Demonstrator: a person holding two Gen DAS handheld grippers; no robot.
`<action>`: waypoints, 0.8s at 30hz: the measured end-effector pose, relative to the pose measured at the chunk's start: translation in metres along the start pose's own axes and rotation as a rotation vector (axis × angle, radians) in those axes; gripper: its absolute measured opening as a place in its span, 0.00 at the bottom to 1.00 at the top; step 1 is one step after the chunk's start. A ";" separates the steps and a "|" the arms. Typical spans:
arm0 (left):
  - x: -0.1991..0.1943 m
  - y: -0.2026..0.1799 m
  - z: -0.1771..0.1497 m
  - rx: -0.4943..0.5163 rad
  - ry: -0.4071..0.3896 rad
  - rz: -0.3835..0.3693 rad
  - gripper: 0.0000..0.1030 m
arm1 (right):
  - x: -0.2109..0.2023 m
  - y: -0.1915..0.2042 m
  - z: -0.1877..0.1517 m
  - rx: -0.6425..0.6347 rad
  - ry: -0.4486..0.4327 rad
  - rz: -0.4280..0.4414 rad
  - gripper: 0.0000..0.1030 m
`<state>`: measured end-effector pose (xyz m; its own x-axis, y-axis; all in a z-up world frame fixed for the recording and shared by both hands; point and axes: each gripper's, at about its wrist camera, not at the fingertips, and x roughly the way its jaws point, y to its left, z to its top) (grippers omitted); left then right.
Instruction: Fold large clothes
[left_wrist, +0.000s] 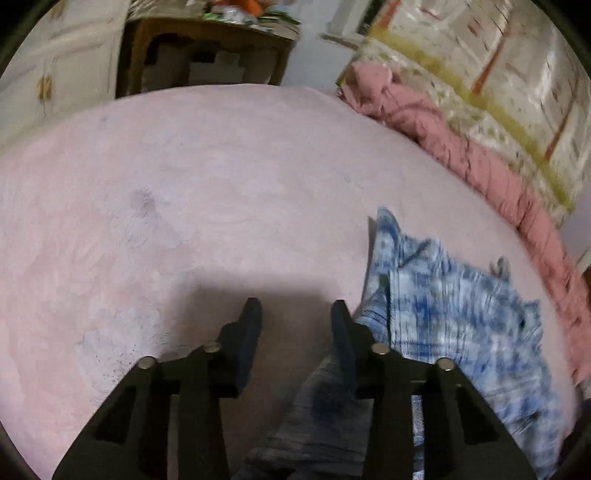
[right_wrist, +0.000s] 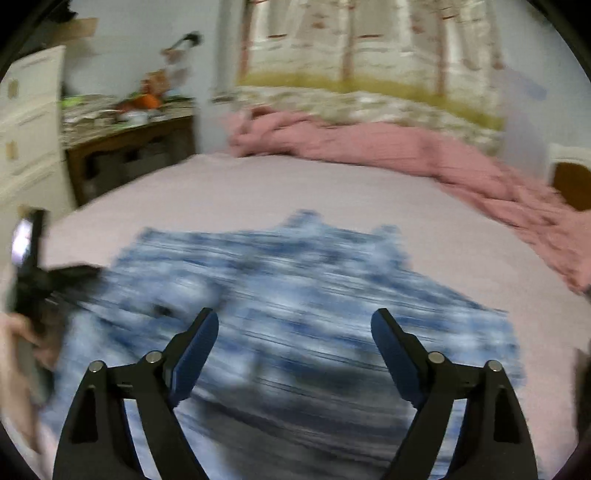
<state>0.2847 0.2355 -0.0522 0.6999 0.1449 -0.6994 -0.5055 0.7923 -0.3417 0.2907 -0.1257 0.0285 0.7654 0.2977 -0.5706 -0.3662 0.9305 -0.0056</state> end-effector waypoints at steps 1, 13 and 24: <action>-0.001 0.005 0.000 -0.027 -0.002 -0.019 0.29 | 0.007 0.018 0.009 -0.002 0.021 0.057 0.80; -0.013 0.031 -0.001 -0.195 -0.078 -0.089 0.29 | 0.095 0.146 0.023 -0.030 0.205 0.287 0.65; -0.010 0.038 0.000 -0.252 -0.076 -0.074 0.29 | 0.120 0.191 0.011 -0.094 0.304 0.230 0.65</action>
<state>0.2580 0.2642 -0.0585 0.7707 0.1431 -0.6209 -0.5544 0.6311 -0.5426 0.3184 0.0900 -0.0317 0.4712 0.4069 -0.7826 -0.5679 0.8188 0.0839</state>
